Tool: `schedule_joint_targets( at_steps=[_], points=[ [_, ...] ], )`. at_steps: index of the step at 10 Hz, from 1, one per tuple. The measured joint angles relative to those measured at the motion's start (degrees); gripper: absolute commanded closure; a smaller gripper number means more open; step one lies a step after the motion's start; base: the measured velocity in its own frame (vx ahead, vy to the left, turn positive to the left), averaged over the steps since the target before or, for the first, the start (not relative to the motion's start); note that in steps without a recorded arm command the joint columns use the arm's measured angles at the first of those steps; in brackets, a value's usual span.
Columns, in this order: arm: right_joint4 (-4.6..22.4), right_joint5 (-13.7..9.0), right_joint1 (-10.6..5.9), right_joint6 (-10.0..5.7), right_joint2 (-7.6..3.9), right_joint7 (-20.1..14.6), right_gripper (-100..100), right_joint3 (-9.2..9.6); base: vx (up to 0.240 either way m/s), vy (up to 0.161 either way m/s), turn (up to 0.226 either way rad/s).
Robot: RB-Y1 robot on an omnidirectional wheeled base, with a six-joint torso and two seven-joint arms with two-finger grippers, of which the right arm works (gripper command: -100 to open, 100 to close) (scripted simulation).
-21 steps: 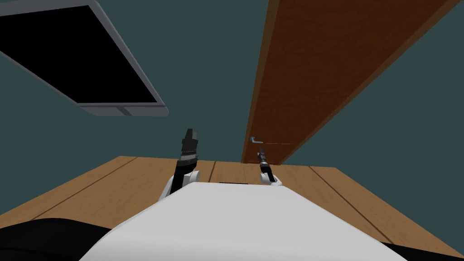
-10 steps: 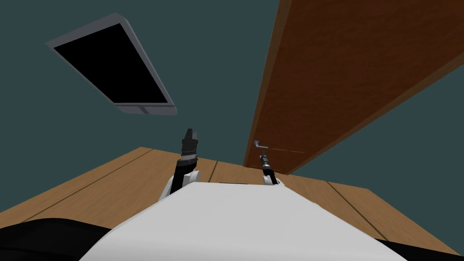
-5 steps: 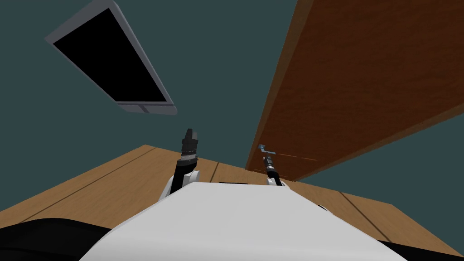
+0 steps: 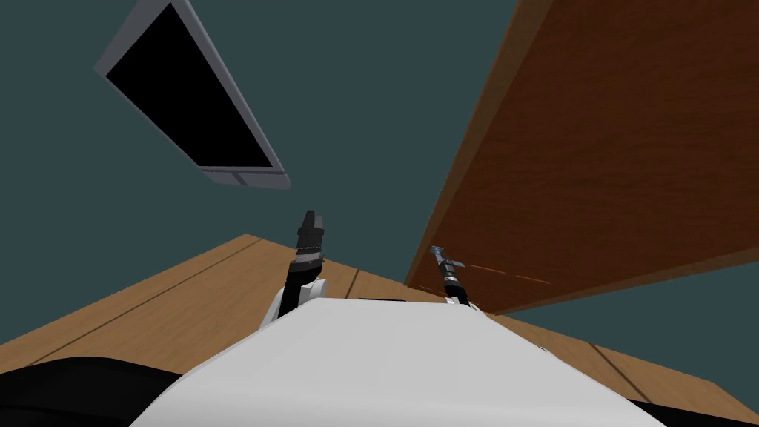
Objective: Pull the door open
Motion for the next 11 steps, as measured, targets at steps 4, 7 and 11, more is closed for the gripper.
schedule_joint_targets(
  at_steps=[4,7,11],
  points=[
    [0.21,0.03,-0.09,0.07,0.09,0.15,100,0.04,-0.022,0.003,0.000],
    [-0.10,0.19,0.14,0.01,-0.19,-0.16,100,0.28,-0.086,-0.015,0.050],
    [-0.27,1.39,1.06,-1.08,-1.45,-2.41,100,2.14,-0.204,-0.046,0.104]
  ],
)
